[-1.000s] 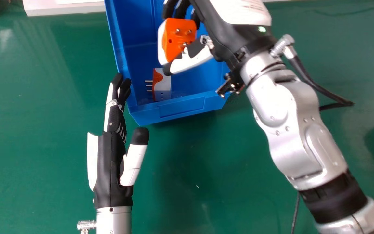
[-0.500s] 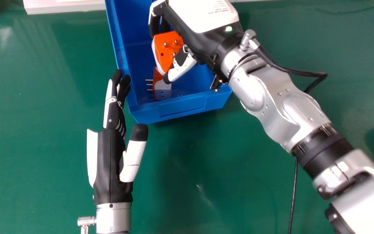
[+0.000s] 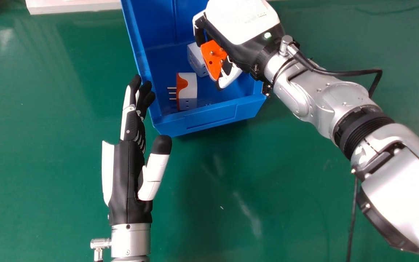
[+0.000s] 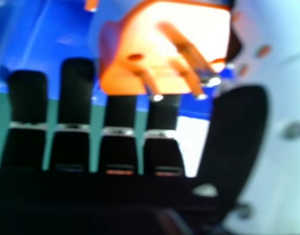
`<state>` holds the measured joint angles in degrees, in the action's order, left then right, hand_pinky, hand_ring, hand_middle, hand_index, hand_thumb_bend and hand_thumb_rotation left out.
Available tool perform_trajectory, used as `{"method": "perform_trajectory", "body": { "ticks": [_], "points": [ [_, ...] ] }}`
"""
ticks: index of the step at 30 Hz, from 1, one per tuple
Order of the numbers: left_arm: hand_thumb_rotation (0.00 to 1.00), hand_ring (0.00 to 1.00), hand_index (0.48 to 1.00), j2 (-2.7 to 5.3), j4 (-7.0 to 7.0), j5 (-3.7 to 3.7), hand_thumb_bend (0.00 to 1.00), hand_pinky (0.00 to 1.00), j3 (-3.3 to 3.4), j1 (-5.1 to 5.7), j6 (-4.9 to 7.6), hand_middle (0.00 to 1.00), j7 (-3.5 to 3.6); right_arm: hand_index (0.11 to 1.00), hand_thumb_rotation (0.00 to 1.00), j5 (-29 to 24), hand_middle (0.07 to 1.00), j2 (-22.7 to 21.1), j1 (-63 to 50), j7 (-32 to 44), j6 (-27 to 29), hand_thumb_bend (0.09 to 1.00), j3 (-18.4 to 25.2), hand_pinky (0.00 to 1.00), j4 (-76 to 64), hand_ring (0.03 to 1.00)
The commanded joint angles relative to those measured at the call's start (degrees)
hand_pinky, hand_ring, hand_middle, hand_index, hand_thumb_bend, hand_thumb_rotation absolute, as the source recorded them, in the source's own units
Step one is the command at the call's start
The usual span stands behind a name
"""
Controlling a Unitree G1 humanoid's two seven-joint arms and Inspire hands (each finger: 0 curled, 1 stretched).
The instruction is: Pick all objects and put in blue box
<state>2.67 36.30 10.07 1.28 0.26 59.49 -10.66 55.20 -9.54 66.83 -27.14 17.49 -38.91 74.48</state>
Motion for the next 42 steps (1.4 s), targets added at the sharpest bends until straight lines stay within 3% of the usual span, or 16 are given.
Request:
{"method": "perform_trajectory", "body": {
  "ticks": [1, 13, 21, 26, 27, 28, 29, 30, 32, 35, 42],
  "points": [
    [0.92, 0.96, 0.956, 0.18, -0.31, -0.35, 0.90, 1.00, -0.16, -0.58, 1.55, 0.95, -0.10, 0.516, 0.00, 0.4, 0.536, -0.9, 4.0, -2.5, -1.2, 0.494, -0.5, 0.30, 0.2, 0.441],
    [0.92, 0.96, 0.954, 0.39, -0.17, 0.02, 0.90, 1.00, -0.04, -0.36, 1.80, 0.94, -0.40, 0.510, 0.00, 0.4, 0.545, -2.6, 4.0, -2.1, -3.2, 0.493, -1.1, 0.30, 1.1, 0.443],
    [0.93, 0.96, 0.953, 0.15, -0.18, -0.08, 0.90, 1.00, -0.10, -0.24, 2.04, 0.94, -0.10, 0.511, 0.00, 0.5, 0.548, -2.4, 3.7, -2.5, -3.4, 0.493, -1.2, 0.30, 1.1, 0.442],
    [0.93, 0.96, 0.953, 0.36, -0.51, 0.23, 0.90, 1.00, 0.03, -0.08, 1.65, 0.94, -0.51, 0.512, 0.00, 3.4, 0.550, -1.2, 3.5, -2.2, -10.5, 0.493, -4.2, 0.30, 1.1, 0.445],
    [0.92, 0.96, 0.953, 0.36, -0.53, 0.17, 0.90, 1.00, 0.02, -0.01, 1.60, 0.94, -0.48, 0.565, 0.00, 4.1, 0.626, -0.9, 3.4, -2.3, -12.1, 0.544, -4.9, 0.37, 1.1, 0.529],
    [0.92, 0.96, 0.953, 0.34, -0.44, -0.01, 0.90, 1.00, -0.01, 0.01, 1.69, 0.94, -0.38, 0.565, 0.00, 4.5, 0.626, -0.6, 3.3, -2.2, -13.4, 0.544, -5.3, 0.37, 1.1, 0.529],
    [0.92, 0.96, 0.953, 0.35, -0.38, -0.13, 0.90, 1.00, -0.04, 0.03, 1.77, 0.94, -0.32, 0.633, 0.00, 4.7, 0.701, -0.4, 3.2, -2.3, -14.1, 0.608, -5.6, 0.47, 1.0, 0.623],
    [0.92, 0.96, 0.953, 0.38, -0.38, -0.18, 0.90, 1.00, -0.06, 0.05, 1.82, 0.94, -0.32, 0.633, 0.00, 5.0, 0.701, -0.3, 3.2, -2.3, -15.0, 0.608, -6.1, 0.47, 1.0, 0.623],
    [0.92, 0.96, 0.953, 0.32, -0.33, -0.18, 0.90, 1.00, -0.12, 0.04, 1.91, 0.94, -0.24, 0.759, 0.03, 5.0, 0.809, -0.2, 3.1, -2.8, -15.6, 0.713, -6.4, 0.65, 0.9, 0.759],
    [0.92, 0.96, 0.955, 0.26, -0.52, -0.17, 0.90, 1.00, -0.17, 0.16, 1.70, 0.95, -0.15, 0.877, 0.09, 5.2, 0.902, -0.1, 3.1, -3.1, -16.3, 0.824, -6.8, 0.82, 0.8, 0.877],
    [0.92, 0.96, 0.955, 0.08, -0.26, -0.33, 0.90, 1.00, -0.13, 0.02, 2.24, 0.95, 0.07, 0.975, 0.24, 4.8, 0.980, 0.0, 3.4, -3.0, -16.4, 0.965, -6.8, 0.96, 0.6, 0.975]
  ]
}}
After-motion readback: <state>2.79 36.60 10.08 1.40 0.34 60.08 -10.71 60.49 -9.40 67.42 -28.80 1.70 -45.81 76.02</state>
